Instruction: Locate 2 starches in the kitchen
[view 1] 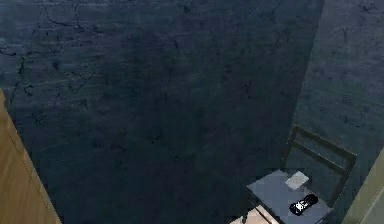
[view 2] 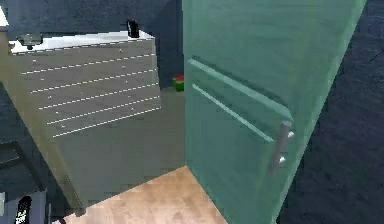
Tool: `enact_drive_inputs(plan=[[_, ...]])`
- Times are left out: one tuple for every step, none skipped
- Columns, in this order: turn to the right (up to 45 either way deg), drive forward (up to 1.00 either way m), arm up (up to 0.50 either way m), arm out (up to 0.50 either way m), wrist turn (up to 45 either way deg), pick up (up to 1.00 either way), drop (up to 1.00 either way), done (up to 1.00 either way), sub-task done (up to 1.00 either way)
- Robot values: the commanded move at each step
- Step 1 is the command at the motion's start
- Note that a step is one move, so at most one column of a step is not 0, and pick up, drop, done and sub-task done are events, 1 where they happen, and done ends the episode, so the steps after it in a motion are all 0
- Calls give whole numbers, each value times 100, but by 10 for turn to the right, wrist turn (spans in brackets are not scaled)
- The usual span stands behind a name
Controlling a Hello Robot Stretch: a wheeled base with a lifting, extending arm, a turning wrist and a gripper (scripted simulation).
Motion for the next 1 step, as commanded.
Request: enact_drive_inputs(plan=[[450,0,0,0,0,0,0,0,0]])
